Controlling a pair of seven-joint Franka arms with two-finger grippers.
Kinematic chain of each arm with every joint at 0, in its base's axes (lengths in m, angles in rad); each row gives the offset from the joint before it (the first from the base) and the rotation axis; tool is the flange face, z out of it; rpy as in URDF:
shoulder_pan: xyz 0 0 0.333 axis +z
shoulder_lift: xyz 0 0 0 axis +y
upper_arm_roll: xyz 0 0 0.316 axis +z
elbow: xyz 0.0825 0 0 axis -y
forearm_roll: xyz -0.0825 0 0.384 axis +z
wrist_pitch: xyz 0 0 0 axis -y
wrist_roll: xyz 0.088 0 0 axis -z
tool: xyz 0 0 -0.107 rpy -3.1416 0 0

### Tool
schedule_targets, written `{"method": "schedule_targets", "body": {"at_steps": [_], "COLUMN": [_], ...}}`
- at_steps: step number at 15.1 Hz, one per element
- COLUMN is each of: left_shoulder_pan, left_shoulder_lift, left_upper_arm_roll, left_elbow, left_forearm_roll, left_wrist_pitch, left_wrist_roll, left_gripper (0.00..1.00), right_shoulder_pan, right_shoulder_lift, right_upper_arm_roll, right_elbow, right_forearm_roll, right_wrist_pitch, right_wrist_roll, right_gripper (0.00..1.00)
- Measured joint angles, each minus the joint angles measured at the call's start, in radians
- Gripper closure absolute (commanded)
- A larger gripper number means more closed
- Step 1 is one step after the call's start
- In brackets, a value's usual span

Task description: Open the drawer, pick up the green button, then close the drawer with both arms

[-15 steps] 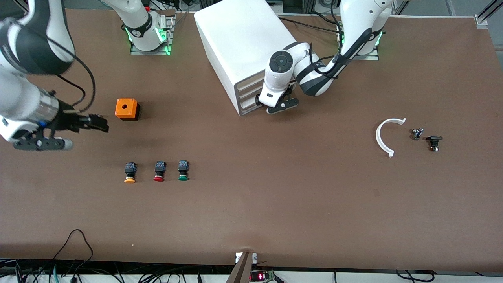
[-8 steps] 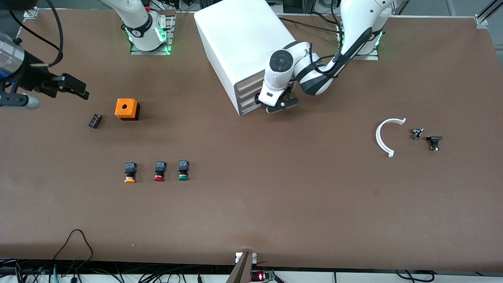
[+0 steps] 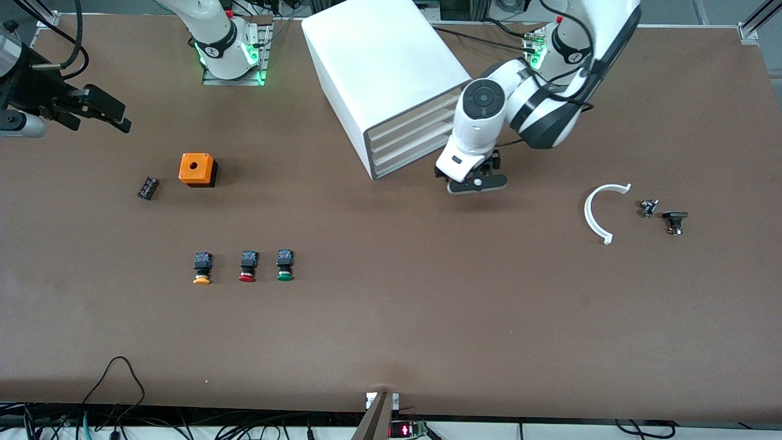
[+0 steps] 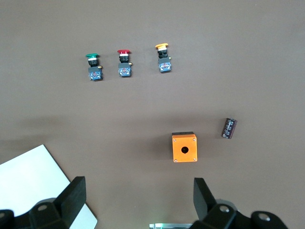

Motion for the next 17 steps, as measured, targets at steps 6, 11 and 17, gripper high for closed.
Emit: {"method": "schedule_targets", "body": {"at_steps": [6,11,17], "left_shoulder_pan": [-0.002,-0.005,0.004], "left_shoulder_lift": [-0.087,-0.142,-0.267], "left_upper_arm_roll": [0.186,0.378,0.543], "left_elbow": [0.232,0.354,0.32], "left_forearm_roll": [-0.115,-0.176,-0.218], "left_wrist_pitch": [-0.382,-0.525,-0.509], "left_wrist_roll": [0.423,0.748,0.9], "left_gripper": [0.0,0.0,0.0], "right_shoulder_pan": [-0.074,-0.184,-0.187], "right_shoulder_lift": [-0.006,-0.007,0.004], "right_upper_arm_roll": [0.108,0.218,0.22], "right_elbow": [0.0,0.0,0.025], "right_forearm_roll": [-0.01,-0.013,-0.032], "right_wrist_pitch": [0.0,0.0,0.001], "right_wrist_roll": [0.02,0.026,0.026], "right_gripper": [0.0,0.0,0.0]}}
